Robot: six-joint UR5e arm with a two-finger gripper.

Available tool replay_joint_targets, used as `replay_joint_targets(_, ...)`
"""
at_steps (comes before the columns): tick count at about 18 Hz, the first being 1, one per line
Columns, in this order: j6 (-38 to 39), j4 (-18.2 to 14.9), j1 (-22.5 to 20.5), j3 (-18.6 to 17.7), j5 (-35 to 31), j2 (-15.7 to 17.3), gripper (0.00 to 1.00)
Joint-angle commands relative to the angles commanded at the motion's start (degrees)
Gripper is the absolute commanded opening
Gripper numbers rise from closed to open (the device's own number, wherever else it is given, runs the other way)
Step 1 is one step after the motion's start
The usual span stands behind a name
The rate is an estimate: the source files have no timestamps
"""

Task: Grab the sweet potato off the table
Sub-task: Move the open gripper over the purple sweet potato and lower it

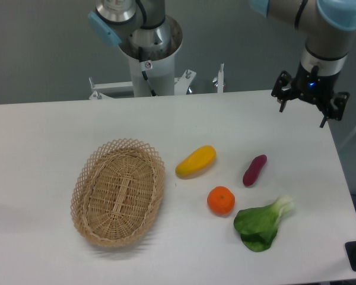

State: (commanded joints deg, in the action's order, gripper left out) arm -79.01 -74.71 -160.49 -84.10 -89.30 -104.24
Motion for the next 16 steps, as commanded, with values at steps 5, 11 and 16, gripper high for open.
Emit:
replay_joint_targets(5,0.00,5.26,0.17,-3.95,-0.09,0.00,1.00)
replay_joint_targets(11,2.80,14.14,1.23,-11.86,0.26,-0.79,1.00)
replay_joint_targets(16,2.73,20.92,1.76,-13.72,0.18,-6.05,1.00)
